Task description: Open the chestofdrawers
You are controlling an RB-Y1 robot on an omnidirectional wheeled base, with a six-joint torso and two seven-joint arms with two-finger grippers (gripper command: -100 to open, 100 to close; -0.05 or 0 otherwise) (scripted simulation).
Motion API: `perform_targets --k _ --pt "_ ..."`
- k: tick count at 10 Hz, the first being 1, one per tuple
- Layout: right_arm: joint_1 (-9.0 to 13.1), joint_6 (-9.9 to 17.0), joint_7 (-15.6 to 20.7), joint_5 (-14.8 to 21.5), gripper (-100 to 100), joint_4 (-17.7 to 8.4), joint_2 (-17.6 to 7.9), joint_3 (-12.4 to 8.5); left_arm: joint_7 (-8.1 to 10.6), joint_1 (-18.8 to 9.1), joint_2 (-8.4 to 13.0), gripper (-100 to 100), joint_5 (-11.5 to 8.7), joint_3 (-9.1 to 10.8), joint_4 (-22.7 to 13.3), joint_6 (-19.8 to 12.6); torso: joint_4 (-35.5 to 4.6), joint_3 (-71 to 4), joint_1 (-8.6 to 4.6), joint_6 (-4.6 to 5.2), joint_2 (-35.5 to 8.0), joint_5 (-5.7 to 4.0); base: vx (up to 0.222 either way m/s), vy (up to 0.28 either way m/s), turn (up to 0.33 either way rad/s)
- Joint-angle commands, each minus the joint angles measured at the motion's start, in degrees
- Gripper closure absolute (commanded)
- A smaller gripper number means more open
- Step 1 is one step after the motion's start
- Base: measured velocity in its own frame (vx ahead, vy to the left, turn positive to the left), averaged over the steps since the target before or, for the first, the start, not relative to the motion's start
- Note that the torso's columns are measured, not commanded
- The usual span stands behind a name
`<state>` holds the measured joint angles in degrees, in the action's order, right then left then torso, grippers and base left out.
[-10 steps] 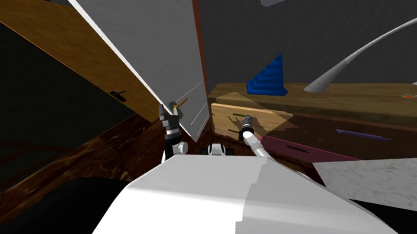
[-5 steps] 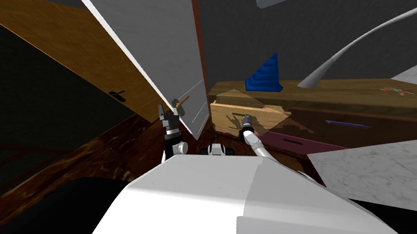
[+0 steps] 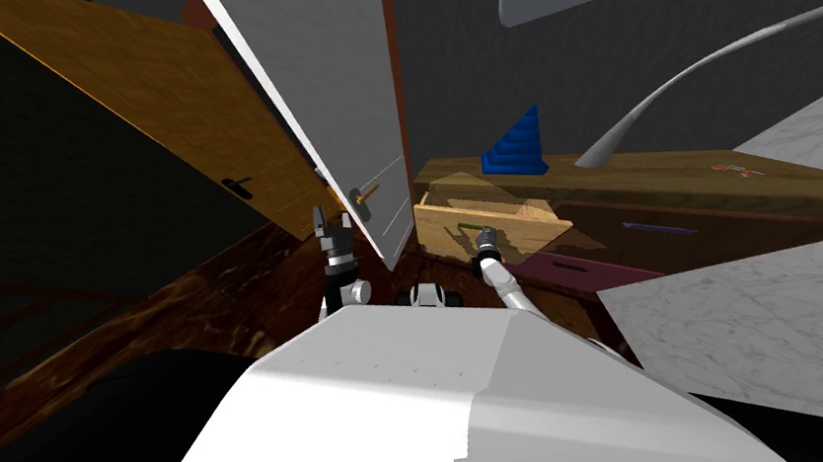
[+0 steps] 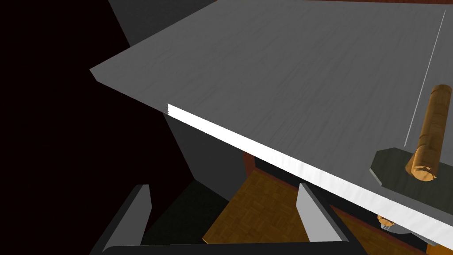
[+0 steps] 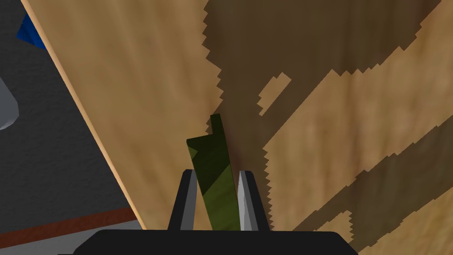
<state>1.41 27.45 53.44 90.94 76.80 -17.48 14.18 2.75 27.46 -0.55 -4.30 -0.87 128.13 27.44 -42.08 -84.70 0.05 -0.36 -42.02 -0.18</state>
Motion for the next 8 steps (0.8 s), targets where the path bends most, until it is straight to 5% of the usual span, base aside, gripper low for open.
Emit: perform_targets --k 1,8 --pt "1.7 -2.8 1.8 -2.8 -100 -1.0 -1.6 -1.4 0.0 0.0 0.0 0 0.0 0.0 0.0 0.0 -0.1 -0.1 -0.12 0.16 0.2 0.09 -0.048 0.077 -0.106" --pt "8.2 -12.3 8.2 -13.3 -100 -4.0 -7.2 -6.7 0.0 0.0 0.0 0 0.0 0.0 0.0 0.0 -0.2 0.1 -0.1 0.36 -0.3 0.18 -0.031 0.107 -0.085"
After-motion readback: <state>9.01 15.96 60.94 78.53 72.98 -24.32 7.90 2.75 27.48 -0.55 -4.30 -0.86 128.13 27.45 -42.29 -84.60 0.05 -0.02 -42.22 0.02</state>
